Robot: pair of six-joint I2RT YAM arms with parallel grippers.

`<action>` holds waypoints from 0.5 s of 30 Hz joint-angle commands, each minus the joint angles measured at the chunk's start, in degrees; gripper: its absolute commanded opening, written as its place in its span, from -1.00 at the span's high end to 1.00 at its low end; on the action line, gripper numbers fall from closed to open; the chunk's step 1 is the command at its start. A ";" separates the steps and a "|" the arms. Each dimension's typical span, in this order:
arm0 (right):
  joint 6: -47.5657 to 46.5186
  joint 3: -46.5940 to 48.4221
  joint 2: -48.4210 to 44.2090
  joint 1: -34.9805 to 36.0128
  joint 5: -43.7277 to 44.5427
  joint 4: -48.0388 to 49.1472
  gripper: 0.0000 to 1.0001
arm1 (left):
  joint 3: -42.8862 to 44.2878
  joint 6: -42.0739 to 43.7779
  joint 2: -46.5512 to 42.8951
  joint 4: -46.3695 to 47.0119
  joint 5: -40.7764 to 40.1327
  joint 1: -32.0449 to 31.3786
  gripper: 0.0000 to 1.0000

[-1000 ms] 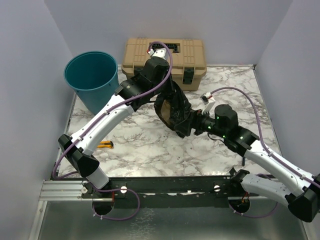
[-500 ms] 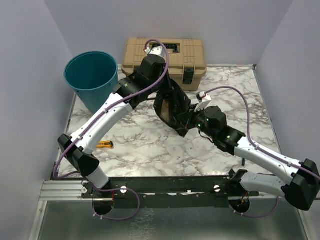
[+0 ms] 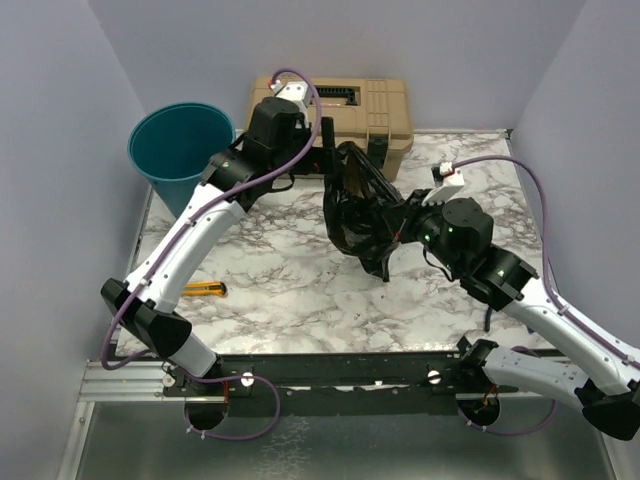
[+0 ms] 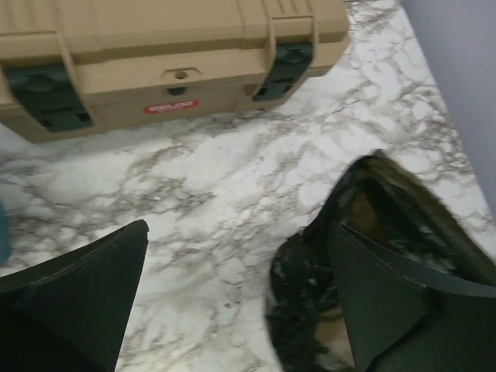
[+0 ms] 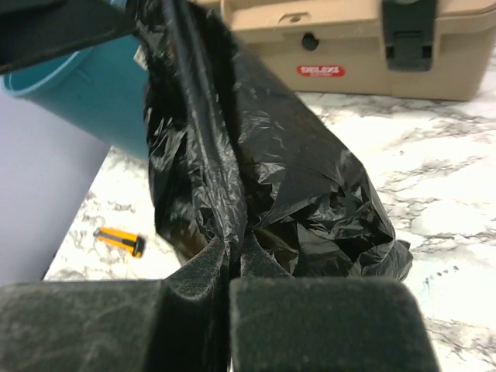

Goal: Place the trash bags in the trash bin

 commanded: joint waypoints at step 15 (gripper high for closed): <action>2.29 8.90 -3.34 -0.23 11.32 -17.29 0.99 | 10.76 24.52 3.91 -17.67 -16.82 20.27 -0.98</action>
